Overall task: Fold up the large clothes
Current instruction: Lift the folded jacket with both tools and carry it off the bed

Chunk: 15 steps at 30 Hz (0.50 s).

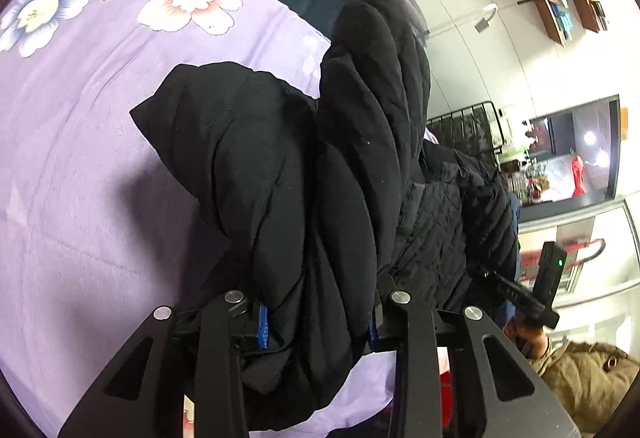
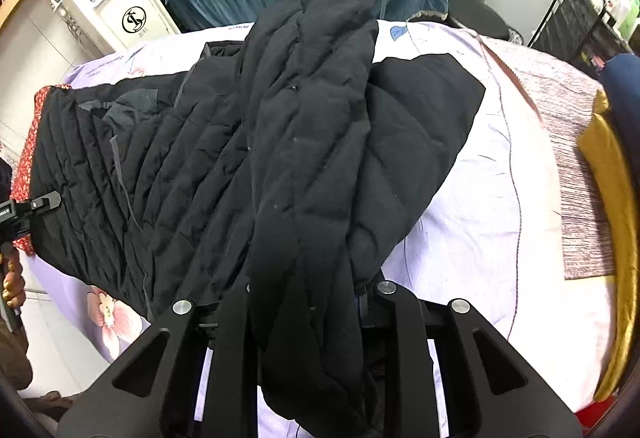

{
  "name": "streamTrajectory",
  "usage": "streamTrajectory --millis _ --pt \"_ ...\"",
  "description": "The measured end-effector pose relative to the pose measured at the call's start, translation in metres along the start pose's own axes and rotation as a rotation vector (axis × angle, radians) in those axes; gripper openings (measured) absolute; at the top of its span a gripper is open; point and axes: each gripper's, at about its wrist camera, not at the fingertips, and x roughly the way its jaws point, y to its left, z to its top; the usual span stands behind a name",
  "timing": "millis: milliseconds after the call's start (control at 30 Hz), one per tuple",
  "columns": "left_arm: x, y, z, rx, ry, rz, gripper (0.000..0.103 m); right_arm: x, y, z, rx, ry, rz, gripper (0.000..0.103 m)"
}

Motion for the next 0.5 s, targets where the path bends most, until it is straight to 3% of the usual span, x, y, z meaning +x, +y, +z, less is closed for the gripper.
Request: streamTrajectory --millis 233,400,500 --pt "-0.011 -0.071 0.02 0.229 -0.062 0.083 0.029 -0.027 -0.001 0.012 -0.048 -0.066 0.015 0.019" --pt "-0.021 -0.128 0.021 0.3 -0.114 0.075 0.028 -0.066 -0.029 0.006 -0.093 -0.155 0.023 0.018" --pt "-0.008 -0.187 0.013 0.343 -0.135 0.07 0.028 -0.092 -0.053 0.009 -0.132 -0.225 0.02 0.017"
